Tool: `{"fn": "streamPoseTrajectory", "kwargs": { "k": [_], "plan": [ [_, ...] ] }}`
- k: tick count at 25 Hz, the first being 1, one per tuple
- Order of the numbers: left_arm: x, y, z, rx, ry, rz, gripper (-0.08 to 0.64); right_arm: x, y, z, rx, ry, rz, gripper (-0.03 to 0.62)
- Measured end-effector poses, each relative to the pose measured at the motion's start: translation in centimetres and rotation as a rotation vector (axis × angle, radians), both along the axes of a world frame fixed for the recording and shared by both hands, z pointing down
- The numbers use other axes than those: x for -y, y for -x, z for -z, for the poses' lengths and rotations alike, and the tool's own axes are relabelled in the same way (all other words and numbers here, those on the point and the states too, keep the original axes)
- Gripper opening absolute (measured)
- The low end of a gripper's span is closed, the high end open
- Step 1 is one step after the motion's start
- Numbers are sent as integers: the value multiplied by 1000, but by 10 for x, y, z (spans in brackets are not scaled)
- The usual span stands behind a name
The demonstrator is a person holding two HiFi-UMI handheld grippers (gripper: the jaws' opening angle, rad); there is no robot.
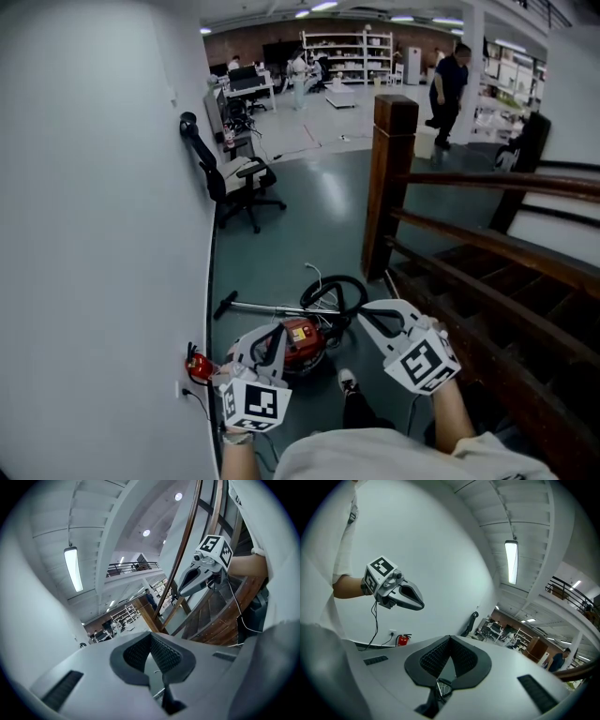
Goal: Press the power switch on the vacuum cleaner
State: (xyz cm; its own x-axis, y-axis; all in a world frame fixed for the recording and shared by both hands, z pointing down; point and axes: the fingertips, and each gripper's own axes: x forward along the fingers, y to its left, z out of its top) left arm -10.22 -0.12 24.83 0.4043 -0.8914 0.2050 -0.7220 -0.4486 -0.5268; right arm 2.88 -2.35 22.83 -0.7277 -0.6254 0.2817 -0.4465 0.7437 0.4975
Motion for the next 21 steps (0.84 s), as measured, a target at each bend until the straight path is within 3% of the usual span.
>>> {"fn": "streamPoseTrajectory", "kwargs": {
  "k": [21],
  "plan": [
    [5, -11, -5, -7, 20, -14, 2, 3, -7, -7, -4, 10, -9, 28]
  ]
}}
